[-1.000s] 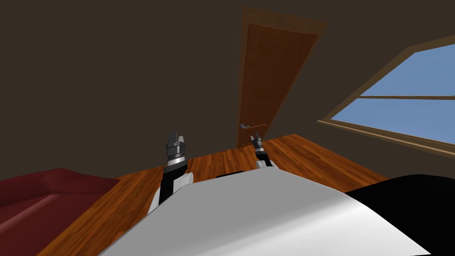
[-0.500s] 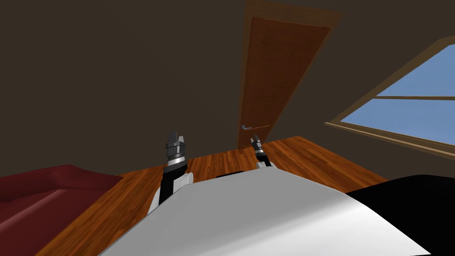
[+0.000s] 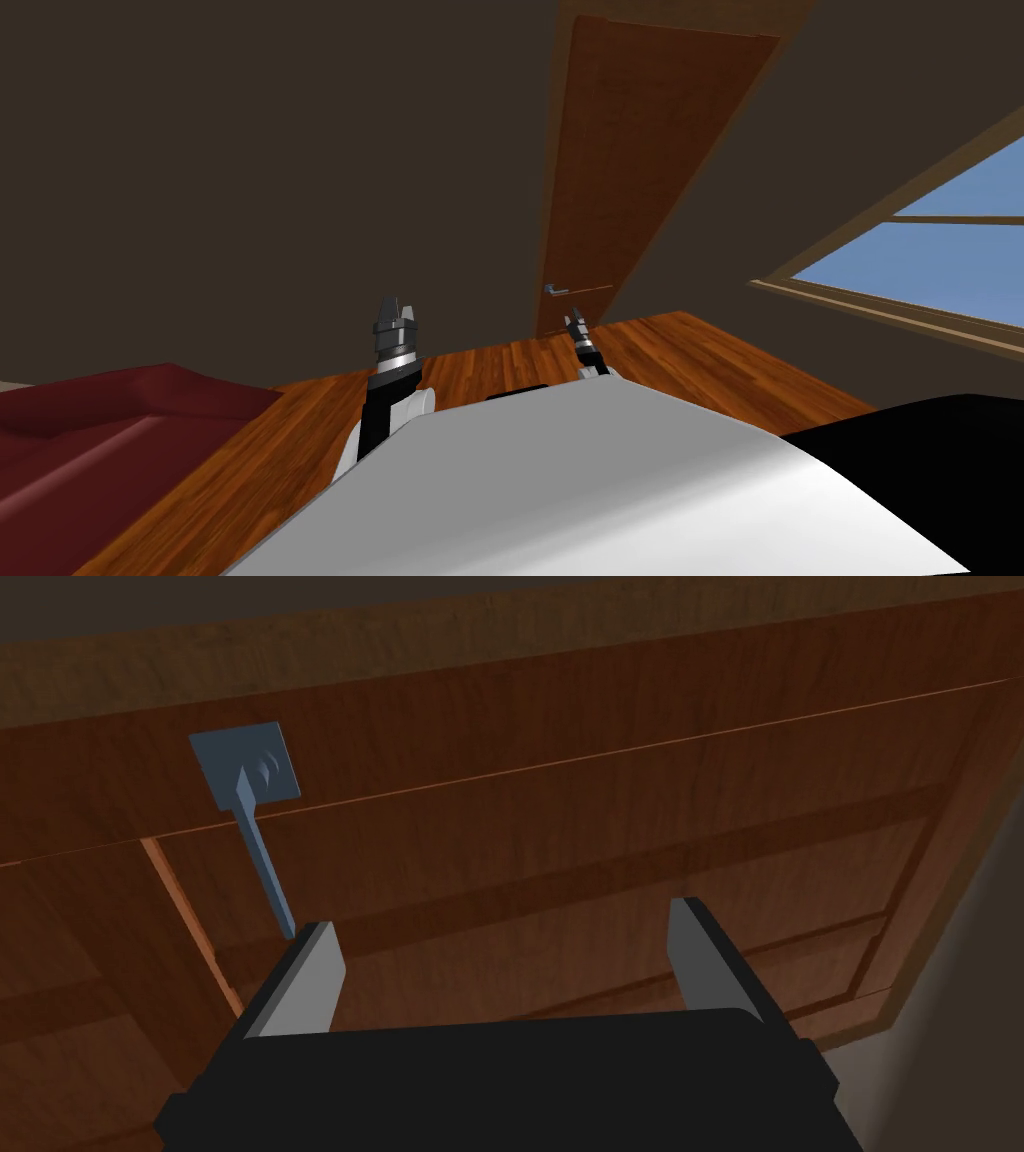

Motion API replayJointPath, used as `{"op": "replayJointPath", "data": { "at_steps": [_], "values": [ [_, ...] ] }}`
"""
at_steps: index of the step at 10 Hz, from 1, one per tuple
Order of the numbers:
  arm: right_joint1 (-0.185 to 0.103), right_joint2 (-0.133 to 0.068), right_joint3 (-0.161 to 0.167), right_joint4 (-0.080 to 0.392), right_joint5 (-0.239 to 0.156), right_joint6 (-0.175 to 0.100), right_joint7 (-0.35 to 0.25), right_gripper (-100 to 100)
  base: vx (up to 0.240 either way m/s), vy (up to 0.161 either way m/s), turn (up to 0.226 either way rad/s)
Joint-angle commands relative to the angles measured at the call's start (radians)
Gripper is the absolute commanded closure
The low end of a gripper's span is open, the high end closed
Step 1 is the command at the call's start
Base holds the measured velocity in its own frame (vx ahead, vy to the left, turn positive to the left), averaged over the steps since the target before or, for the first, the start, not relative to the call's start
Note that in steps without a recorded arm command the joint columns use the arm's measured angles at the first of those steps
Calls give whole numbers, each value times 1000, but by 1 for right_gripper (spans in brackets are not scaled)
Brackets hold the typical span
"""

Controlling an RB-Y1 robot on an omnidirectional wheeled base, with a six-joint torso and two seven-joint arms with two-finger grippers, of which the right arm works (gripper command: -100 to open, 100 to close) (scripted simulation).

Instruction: Pull the door open

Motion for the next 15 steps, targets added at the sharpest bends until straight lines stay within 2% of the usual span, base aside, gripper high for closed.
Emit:
{"op": "replayJointPath", "data": {
  "at_steps": [1,3,4,12,15],
  "values": [
    [-5,-3,2,35,1,-1,-4,-100,86,-72,89],
    [-17,-11,3,86,0,-9,-11,-100,86,-66,59],
    [-17,-11,3,90,0,-9,-11,-100,58,-46,26],
    [-60,-37,5,278,-1,-33,-35,-100,77,-62,57],
    [-72,-45,6,331,-2,-40,-41,-100,75,-56,48]
  ]
}}
